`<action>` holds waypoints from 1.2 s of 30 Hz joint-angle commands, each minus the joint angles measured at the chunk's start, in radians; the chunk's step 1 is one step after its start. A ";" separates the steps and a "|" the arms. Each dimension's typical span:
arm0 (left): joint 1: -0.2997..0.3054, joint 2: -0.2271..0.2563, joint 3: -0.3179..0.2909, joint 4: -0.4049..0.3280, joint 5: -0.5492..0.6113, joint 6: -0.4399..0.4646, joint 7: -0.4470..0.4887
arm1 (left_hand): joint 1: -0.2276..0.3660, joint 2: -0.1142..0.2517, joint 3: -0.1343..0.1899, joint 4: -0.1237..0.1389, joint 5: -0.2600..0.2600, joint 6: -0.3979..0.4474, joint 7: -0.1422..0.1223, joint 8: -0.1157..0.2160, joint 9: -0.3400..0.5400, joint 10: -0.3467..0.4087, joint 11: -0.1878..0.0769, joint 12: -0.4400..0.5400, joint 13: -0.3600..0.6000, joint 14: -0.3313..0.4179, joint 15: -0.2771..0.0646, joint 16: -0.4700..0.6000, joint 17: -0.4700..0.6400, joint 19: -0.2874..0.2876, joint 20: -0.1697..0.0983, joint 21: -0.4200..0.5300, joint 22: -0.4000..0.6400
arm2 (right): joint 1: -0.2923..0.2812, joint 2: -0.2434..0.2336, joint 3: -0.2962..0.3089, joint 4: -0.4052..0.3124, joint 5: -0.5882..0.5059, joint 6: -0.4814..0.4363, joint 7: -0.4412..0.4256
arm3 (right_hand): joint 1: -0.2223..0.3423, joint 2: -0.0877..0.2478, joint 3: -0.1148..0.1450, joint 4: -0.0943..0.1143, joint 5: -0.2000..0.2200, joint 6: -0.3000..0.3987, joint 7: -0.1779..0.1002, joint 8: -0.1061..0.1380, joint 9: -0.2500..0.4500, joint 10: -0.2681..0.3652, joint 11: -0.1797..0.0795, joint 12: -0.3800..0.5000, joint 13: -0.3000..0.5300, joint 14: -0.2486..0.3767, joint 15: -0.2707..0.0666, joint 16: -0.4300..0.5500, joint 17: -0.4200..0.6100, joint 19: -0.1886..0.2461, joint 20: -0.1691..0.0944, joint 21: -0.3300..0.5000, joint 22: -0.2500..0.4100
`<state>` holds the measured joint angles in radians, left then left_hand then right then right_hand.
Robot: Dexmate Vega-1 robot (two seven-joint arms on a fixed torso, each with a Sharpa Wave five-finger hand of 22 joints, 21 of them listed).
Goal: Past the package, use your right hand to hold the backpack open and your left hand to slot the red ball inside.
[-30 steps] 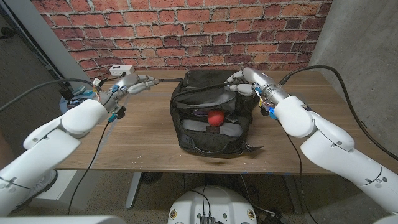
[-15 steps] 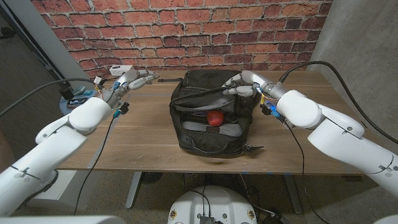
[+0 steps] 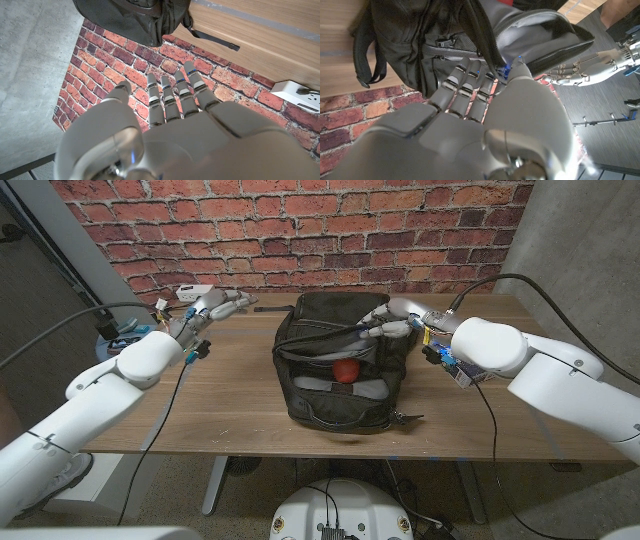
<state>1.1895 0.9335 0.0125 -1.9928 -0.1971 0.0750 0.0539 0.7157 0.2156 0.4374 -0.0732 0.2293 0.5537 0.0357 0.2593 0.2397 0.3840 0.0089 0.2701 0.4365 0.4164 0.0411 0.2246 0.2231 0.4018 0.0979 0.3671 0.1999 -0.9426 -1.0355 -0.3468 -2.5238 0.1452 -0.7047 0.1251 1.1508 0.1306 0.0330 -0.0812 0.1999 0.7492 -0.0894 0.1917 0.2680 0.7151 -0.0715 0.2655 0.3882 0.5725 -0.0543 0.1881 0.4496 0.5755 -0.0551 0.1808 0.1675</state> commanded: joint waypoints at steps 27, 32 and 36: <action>-0.110 0.063 0.134 0.021 -0.095 0.031 0.022 | -0.069 -0.049 0.025 -0.007 0.010 0.011 0.000 0.003 0.008 -0.002 0.006 -0.003 0.005 -0.007 0.000 -0.005 0.002 -0.002 -0.002 0.008 0.003 | -0.301 -0.218 0.491 0.086 0.631 0.133 0.163 | 0.002 0.000 0.007 -0.026 0.012 -0.109 0.030 -0.004 0.000 -0.115 0.051 -0.051 0.003 -0.092 -0.053 0.007 -0.018 -0.069 0.013 -0.002 0.001; -0.110 0.070 0.137 0.016 -0.100 0.033 0.027 | -0.070 -0.050 0.028 -0.009 0.011 0.013 -0.001 0.004 0.009 -0.002 0.006 -0.004 0.005 -0.008 0.002 -0.005 0.002 -0.004 -0.002 0.007 0.003 | -0.360 -0.191 0.546 0.089 0.624 0.146 0.176 | 0.002 0.001 0.008 -0.027 0.012 -0.110 0.032 -0.001 0.000 -0.116 0.052 -0.051 0.004 -0.094 -0.048 0.010 -0.019 -0.070 0.015 0.000 0.001; -0.107 0.065 0.139 0.014 -0.098 0.023 0.044 | -0.071 -0.050 0.031 -0.011 0.011 0.019 0.002 0.006 0.010 -0.002 0.005 -0.004 0.005 -0.009 0.001 -0.006 0.002 -0.005 -0.003 0.007 0.003 | -0.382 -0.161 0.552 0.099 0.609 0.174 0.174 | -0.001 0.005 0.009 -0.025 0.011 -0.111 0.033 0.001 0.000 -0.118 0.053 -0.052 0.004 -0.094 -0.045 0.012 -0.020 -0.072 0.015 0.000 0.001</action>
<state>1.0875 0.9938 0.1389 -1.9727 -0.2874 0.1023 0.0793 0.7104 0.2208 0.4610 -0.0801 0.2330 0.5646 0.0357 0.2593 0.2443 0.3803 0.0126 0.2701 0.4383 0.4120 0.0408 0.2246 0.2234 0.4019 0.0981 0.3671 0.2001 -1.2196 -1.2336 0.1037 -2.4482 0.7316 -0.5855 0.2674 1.1487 0.1281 0.0403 -0.0994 0.2039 0.6407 -0.0591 0.1917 0.2645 0.6047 -0.0181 0.2143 0.3883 0.4825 -0.0443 0.1928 0.4264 0.5062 -0.0394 0.1808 0.1677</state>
